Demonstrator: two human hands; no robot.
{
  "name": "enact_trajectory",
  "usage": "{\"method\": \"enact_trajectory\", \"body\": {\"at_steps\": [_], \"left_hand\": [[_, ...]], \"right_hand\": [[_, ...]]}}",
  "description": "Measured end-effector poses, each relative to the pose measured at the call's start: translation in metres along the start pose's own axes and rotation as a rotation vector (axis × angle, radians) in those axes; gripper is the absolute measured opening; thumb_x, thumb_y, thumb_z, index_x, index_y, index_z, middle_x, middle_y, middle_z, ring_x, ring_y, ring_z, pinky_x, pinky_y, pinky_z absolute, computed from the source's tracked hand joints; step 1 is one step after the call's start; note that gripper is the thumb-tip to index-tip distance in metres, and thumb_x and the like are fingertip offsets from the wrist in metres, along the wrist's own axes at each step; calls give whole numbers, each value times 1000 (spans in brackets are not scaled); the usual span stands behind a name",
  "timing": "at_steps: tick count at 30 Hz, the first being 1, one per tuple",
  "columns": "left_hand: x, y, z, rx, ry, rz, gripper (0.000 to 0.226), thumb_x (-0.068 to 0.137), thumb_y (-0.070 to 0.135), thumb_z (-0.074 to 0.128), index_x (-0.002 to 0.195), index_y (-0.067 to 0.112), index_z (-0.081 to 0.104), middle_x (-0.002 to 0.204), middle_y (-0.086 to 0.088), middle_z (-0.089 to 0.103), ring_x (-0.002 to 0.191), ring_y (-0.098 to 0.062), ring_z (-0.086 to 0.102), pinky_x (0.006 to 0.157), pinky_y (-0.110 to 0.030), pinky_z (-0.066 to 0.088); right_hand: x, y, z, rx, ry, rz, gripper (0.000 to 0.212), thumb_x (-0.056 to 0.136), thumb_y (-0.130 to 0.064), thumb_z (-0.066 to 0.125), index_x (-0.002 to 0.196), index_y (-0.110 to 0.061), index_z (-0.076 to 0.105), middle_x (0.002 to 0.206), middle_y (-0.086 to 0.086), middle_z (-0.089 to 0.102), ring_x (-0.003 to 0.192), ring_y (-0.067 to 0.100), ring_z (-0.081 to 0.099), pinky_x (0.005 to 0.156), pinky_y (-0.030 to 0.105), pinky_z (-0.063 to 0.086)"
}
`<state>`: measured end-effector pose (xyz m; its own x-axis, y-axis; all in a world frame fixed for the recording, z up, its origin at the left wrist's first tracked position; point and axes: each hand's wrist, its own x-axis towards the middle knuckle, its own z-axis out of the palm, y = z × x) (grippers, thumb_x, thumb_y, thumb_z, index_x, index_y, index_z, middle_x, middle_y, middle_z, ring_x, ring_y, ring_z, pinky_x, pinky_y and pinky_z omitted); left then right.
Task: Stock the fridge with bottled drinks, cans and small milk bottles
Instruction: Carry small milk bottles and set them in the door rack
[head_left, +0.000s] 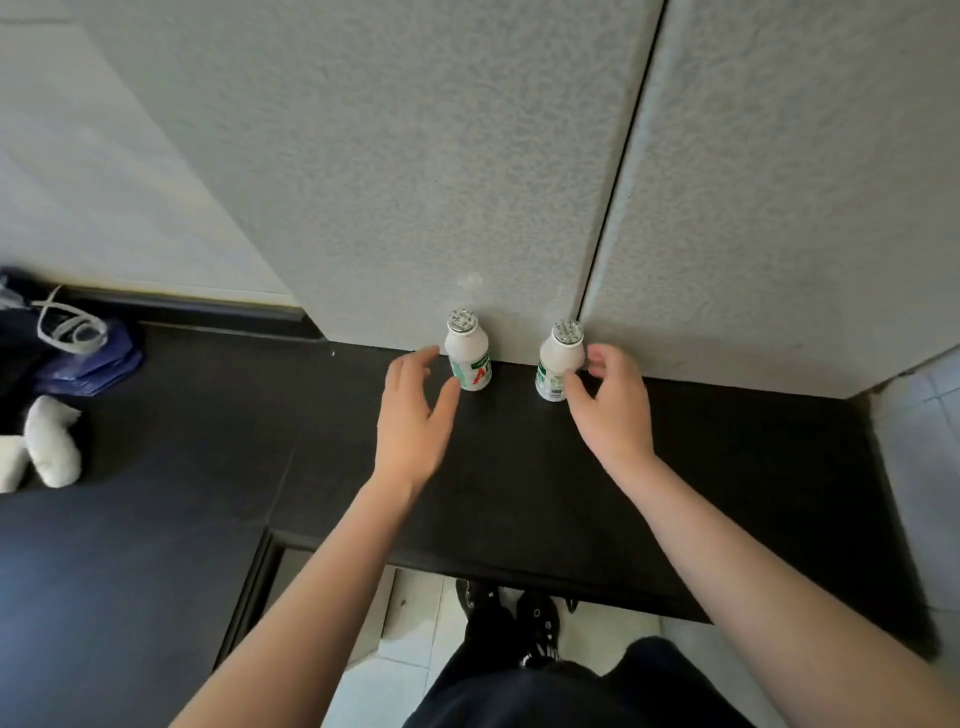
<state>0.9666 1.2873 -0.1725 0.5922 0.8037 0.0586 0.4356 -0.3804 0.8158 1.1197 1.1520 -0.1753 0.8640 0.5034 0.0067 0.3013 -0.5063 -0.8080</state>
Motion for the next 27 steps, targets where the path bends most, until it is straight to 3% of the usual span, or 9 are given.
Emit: {"method": "enact_trajectory", "body": {"at_steps": [5, 10, 14, 18, 21, 24, 27], "left_hand": [[43, 5, 17, -5, -27, -4, 46, 92, 29, 55, 135, 20, 42, 135, 4, 42, 122, -12, 45, 99, -35, 44], [58, 2, 26, -44, -61, 35, 43, 91, 25, 55, 133, 22, 45, 133, 3, 48, 120, -10, 46, 100, -31, 42], [62, -3, 27, -57, -69, 35, 36, 90, 26, 57, 126, 25, 48, 124, 7, 54, 111, -8, 52, 91, -27, 45], [58, -5, 24, 1, -94, 87, 36, 94, 25, 53, 129, 26, 46, 123, 11, 54, 104, -12, 56, 87, -24, 43], [45, -7, 18, 39, -81, 98, 40, 96, 25, 52, 135, 24, 45, 127, 7, 54, 106, -14, 58, 92, -25, 44], [23, -2, 5, 14, -19, 65, 44, 96, 24, 52, 140, 24, 42, 122, 16, 51, 105, -7, 58, 95, -27, 47], [-10, -2, -10, -37, 37, 65, 46, 97, 25, 50, 140, 31, 38, 116, 21, 51, 103, 3, 54, 91, -21, 47]], "right_hand": [[17, -7, 15, -69, 31, 14, 36, 86, -28, 63, 117, -13, 53, 115, 0, 53, 102, 11, 52, 78, 20, 36], [28, -8, 23, -114, 30, 48, 36, 83, -34, 67, 112, -15, 56, 112, 0, 57, 102, 9, 51, 76, 20, 35], [30, -8, 28, -143, 62, 47, 35, 80, -42, 67, 103, -18, 57, 106, -2, 56, 92, 6, 49, 74, 23, 37], [24, -3, 26, -126, 42, -17, 34, 85, -41, 63, 108, -17, 59, 110, 0, 55, 98, 10, 52, 79, 23, 40], [18, 0, 20, -77, -1, -33, 35, 86, -42, 60, 109, -15, 61, 109, -2, 59, 101, 11, 55, 85, 28, 46], [7, -1, 16, -61, -43, -76, 35, 84, -46, 56, 101, -17, 62, 99, -7, 63, 94, 10, 60, 79, 28, 48], [-10, -6, 14, -11, -84, -114, 34, 82, -49, 54, 96, -19, 61, 93, -7, 65, 89, 10, 62, 74, 24, 47]]}}
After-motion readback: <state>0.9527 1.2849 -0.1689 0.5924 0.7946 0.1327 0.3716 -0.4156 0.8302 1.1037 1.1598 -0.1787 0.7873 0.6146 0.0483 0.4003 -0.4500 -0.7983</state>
